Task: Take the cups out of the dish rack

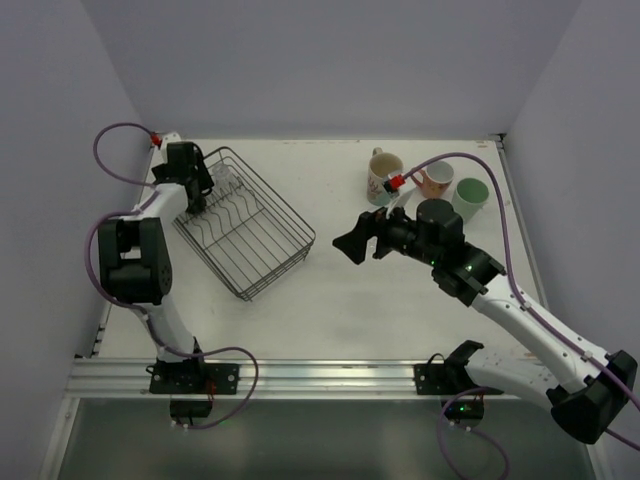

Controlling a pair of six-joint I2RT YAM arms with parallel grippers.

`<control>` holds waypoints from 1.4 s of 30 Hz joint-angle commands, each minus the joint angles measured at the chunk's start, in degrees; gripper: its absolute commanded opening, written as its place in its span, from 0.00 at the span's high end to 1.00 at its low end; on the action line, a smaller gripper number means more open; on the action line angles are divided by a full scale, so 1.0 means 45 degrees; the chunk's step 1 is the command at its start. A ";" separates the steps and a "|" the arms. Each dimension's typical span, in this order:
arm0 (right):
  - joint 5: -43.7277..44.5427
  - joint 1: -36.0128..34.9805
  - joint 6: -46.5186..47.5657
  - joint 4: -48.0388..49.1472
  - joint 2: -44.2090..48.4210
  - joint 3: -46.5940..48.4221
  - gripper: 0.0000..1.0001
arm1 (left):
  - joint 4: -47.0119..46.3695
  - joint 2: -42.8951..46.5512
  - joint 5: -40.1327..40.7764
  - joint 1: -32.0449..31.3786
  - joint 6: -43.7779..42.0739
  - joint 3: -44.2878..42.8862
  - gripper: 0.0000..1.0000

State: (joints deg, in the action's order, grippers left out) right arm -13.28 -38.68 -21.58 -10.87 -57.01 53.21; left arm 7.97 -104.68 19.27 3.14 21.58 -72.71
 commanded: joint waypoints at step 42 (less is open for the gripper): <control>-0.2381 -0.0546 -0.3092 0.4639 -0.2837 0.1008 0.16 | 0.0165 0.8144 -0.6518 0.0084 0.3092 0.2678 0.87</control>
State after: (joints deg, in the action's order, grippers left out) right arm -21.76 -40.86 -32.47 4.27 -69.23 56.75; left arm 12.19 -72.51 1.72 3.33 30.24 -62.41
